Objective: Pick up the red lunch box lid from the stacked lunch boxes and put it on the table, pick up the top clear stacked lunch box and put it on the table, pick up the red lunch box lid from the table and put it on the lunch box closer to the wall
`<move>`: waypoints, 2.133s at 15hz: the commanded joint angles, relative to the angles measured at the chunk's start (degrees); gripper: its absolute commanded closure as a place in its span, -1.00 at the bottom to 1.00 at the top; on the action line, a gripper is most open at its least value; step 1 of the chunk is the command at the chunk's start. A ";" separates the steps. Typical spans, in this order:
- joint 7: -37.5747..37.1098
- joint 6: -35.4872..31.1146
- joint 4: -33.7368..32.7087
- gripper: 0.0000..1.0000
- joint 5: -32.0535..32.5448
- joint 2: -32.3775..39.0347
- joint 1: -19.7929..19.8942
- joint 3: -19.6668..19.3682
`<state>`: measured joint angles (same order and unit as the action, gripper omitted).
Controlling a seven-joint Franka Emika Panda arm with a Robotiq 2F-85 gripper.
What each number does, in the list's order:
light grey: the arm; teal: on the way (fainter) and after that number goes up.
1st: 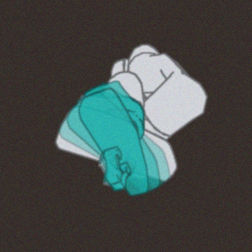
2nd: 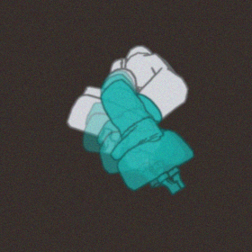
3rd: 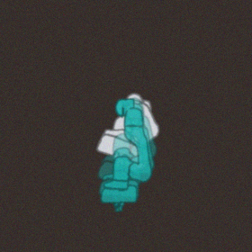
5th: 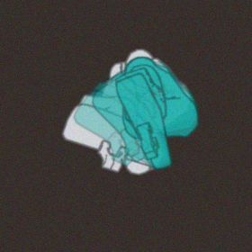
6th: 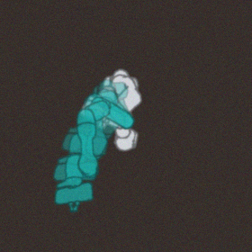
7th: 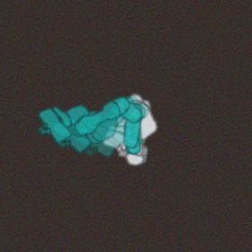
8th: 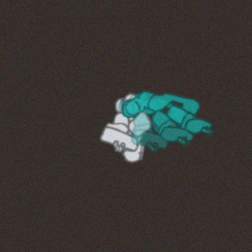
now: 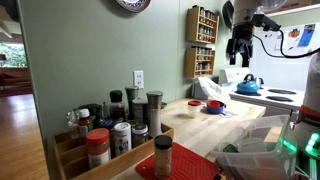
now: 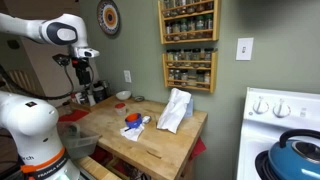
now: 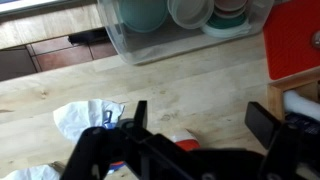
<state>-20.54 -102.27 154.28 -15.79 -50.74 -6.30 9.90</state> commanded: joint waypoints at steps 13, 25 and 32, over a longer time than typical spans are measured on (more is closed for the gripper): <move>-2.30 -19.77 -7.76 -1.00 0.15 22.07 2.17 12.48; -1.54 -24.66 -14.11 -1.00 9.42 39.10 -0.72 8.05; -2.25 -30.82 -12.54 -1.00 11.32 43.03 -0.17 5.16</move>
<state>-23.25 -129.73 140.80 -4.90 -10.14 -5.52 17.01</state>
